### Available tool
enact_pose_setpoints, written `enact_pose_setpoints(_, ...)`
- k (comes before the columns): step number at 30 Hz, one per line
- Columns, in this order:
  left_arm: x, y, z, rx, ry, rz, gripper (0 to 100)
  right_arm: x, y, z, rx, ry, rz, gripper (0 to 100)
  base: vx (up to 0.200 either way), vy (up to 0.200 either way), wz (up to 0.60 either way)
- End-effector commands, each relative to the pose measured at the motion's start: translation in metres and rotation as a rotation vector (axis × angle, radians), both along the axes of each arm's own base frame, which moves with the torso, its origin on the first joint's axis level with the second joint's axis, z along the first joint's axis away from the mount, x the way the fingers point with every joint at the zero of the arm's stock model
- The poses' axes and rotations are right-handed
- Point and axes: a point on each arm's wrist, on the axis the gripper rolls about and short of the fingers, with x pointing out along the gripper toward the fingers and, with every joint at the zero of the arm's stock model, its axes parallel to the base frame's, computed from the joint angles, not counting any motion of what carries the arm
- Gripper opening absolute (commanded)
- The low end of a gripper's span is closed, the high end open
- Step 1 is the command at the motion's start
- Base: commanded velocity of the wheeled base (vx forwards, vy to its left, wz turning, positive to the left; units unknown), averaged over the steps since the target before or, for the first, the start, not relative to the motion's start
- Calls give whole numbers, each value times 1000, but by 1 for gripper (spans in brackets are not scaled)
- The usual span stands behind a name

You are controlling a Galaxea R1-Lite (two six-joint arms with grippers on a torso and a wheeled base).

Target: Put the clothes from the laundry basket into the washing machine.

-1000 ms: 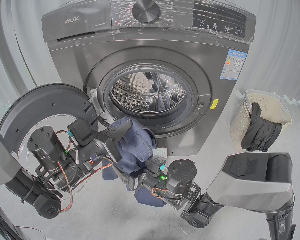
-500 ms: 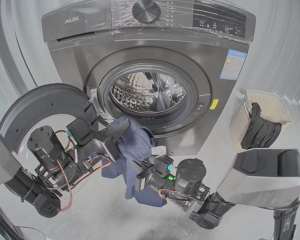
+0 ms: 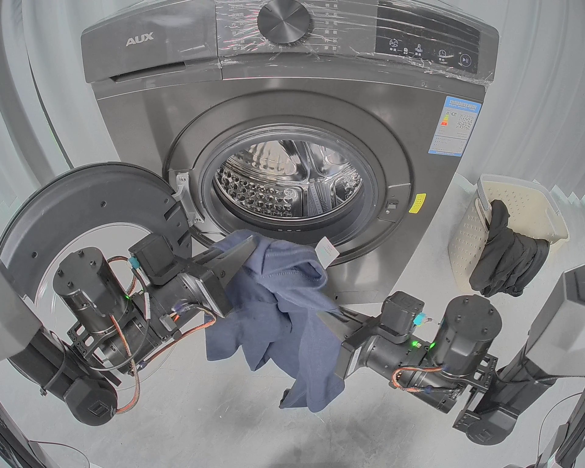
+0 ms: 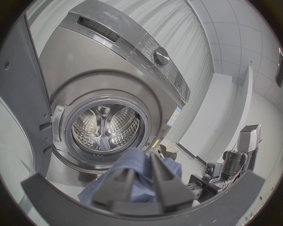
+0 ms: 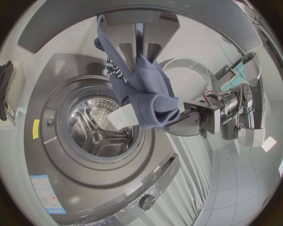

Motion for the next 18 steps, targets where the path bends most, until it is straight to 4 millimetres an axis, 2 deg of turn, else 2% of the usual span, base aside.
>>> enact_pose_setpoints(1,-3,0,0,-23,22,-10,100,-11,-17,20,33,-35,-10,0,0,0,0)
enact_pose_setpoints(5,-3,1,-10,-11,67,-8,100,-16,-29,41,68,-87,-18,0,0,0,0)
enact_pose_setpoints(12,-5,1,-45,64,194,-10,100,-15,-35,72,154,-187,3,0,0,0,0)
enact_pose_setpoints(14,-6,1,-51,78,214,-9,100,-15,-36,75,160,-197,8,0,0,0,0)
enact_pose_setpoints(15,-5,1,-63,106,255,-8,100,-17,-37,79,167,-209,20,0,0,0,0)
enact_pose_setpoints(18,-2,1,-75,134,291,1,100,-16,-37,80,172,-217,24,0,0,0,0)
